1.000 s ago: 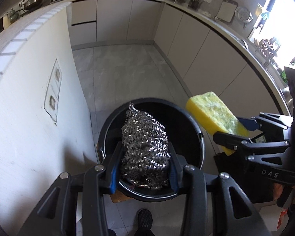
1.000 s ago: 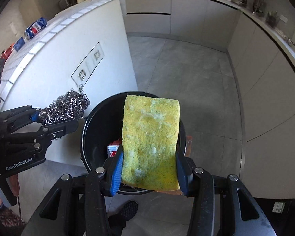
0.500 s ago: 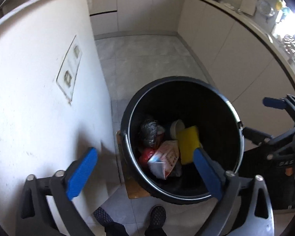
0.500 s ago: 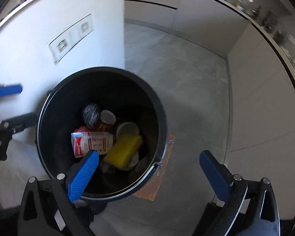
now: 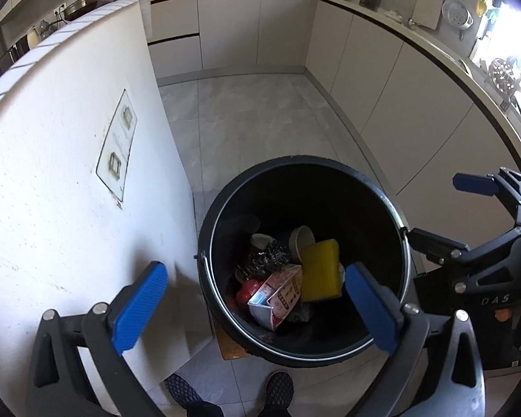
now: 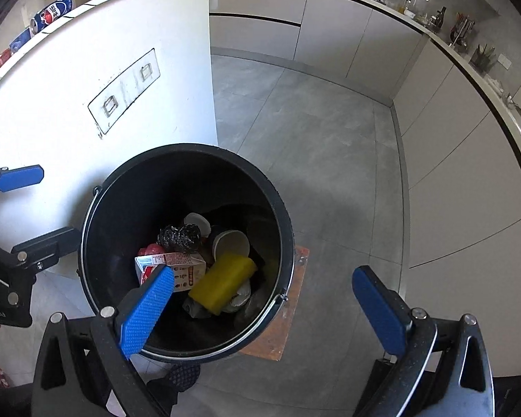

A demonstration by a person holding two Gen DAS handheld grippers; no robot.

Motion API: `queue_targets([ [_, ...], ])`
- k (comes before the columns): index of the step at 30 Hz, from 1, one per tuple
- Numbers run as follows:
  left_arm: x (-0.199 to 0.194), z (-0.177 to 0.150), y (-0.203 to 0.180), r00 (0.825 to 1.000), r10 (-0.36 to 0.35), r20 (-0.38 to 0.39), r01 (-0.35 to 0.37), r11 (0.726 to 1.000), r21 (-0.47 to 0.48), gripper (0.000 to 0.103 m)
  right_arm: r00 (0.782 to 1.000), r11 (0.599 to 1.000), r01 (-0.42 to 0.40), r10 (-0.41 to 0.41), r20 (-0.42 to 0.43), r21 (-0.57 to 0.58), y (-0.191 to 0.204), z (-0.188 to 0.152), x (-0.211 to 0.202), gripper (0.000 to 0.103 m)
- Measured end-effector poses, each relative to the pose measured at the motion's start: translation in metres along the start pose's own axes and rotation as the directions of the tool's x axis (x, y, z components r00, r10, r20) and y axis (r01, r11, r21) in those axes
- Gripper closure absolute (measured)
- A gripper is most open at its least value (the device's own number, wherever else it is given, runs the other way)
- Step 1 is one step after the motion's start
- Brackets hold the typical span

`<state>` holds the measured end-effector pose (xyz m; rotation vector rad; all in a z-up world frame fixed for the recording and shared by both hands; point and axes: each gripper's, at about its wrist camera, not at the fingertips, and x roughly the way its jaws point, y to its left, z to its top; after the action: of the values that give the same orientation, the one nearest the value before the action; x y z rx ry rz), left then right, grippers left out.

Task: Collect trash
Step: 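Move both empty tools back toward the cup and Pepsi can on the table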

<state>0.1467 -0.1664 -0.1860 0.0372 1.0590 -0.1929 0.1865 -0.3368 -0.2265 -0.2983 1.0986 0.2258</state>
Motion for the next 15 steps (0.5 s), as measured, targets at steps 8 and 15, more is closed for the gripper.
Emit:
queue_targets([
  [8,-0.015,0.001,-0.004,1.0,-0.012,0.027,0.012,1.0,0.003,0.0,1.0,1.0,0.011,-0.011,0.026,0.013,0.0,-0.001,-0.02,0.0],
  [15,-0.037,0.002,-0.005,0.998,-0.012,0.06,0.011,1.0,0.013,0.0,0.997,0.999,0.038,-0.038,0.068,0.004,0.003,0.0,-0.047,0.0],
])
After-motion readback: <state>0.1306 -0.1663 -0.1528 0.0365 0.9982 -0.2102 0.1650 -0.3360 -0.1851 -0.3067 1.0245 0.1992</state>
